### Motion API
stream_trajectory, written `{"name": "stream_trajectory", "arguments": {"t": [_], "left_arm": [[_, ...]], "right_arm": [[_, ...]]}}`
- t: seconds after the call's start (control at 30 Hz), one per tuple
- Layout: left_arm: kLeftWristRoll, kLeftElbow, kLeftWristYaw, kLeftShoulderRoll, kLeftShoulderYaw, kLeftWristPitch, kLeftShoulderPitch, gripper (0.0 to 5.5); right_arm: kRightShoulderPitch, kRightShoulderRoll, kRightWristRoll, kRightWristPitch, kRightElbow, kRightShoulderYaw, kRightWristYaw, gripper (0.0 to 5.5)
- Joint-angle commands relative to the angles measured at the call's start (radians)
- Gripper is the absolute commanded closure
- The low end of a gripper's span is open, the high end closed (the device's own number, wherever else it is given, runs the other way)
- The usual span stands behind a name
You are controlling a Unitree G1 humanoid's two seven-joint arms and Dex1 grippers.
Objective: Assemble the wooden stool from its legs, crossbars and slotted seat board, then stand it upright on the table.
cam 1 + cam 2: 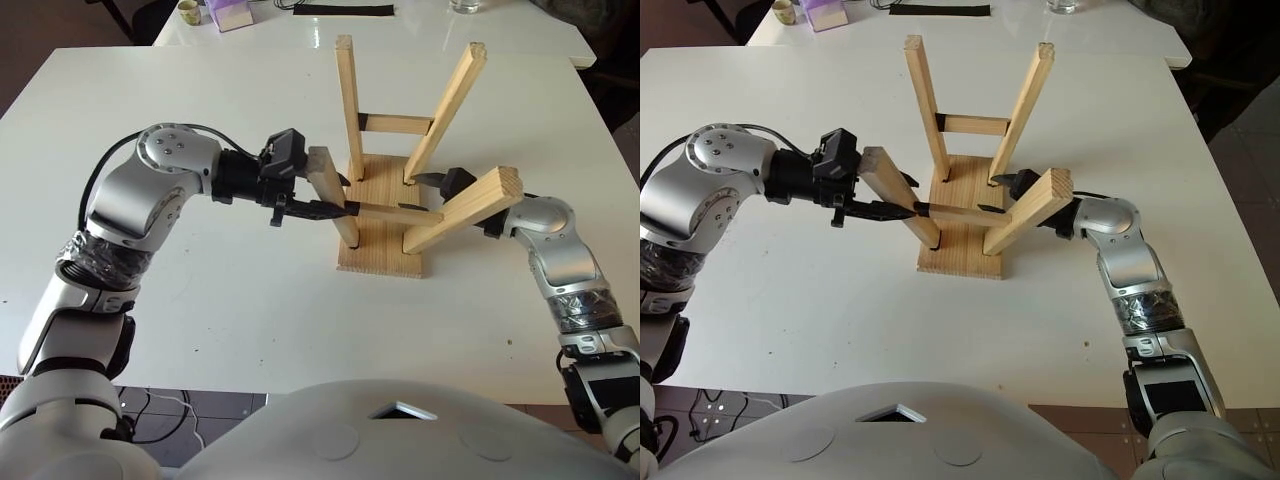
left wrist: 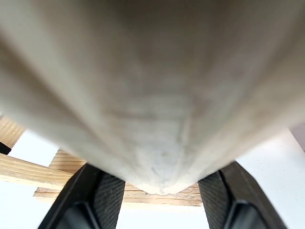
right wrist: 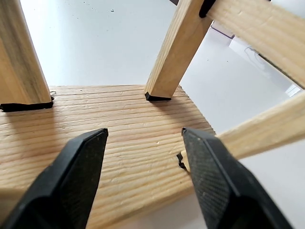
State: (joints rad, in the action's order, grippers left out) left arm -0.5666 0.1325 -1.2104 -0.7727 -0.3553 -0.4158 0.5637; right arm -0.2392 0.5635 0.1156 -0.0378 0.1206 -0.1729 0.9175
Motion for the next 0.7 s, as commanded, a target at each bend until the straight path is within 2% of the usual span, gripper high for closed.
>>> {"name": "stream_trajectory", "arguments": {"t": [0.03,0.23,0.33,0.43,0.53,0.63,0.7], "left_arm": [[0.23,-0.06,0.052,0.013,-0.199,-0.071,-0.104,3.45],[0.232,-0.075,0.126,0.01,-0.177,-0.094,-0.157,3.45],[0.204,-0.064,0.172,0.023,-0.153,-0.128,-0.162,3.45],[0.168,-0.024,0.239,0.036,-0.13,-0.168,-0.176,3.45],[0.131,0.032,0.284,0.036,-0.112,-0.204,-0.197,3.45],[0.116,0.056,0.308,0.033,-0.103,-0.223,-0.195,3.45],[0.114,0.052,0.313,0.033,-0.102,-0.23,-0.181,3.45]], "right_arm": [[-0.003,-0.044,-0.005,0.013,-0.004,-0.047,0.017,2.63],[-0.037,-0.062,0.016,0.006,-0.03,0.041,-0.081,2.63],[-0.029,-0.047,0.042,-0.019,-0.111,0.156,-0.188,2.63],[-0.007,-0.062,0.09,-0.09,-0.304,0.3,-0.329,2.63],[-0.02,-0.074,0.078,-0.152,-0.439,0.393,-0.464,2.63],[-0.082,-0.068,0.03,-0.179,-0.527,0.414,-0.557,2.63],[-0.154,-0.111,0.08,-0.267,-0.652,0.387,-0.618,2.63]]}}
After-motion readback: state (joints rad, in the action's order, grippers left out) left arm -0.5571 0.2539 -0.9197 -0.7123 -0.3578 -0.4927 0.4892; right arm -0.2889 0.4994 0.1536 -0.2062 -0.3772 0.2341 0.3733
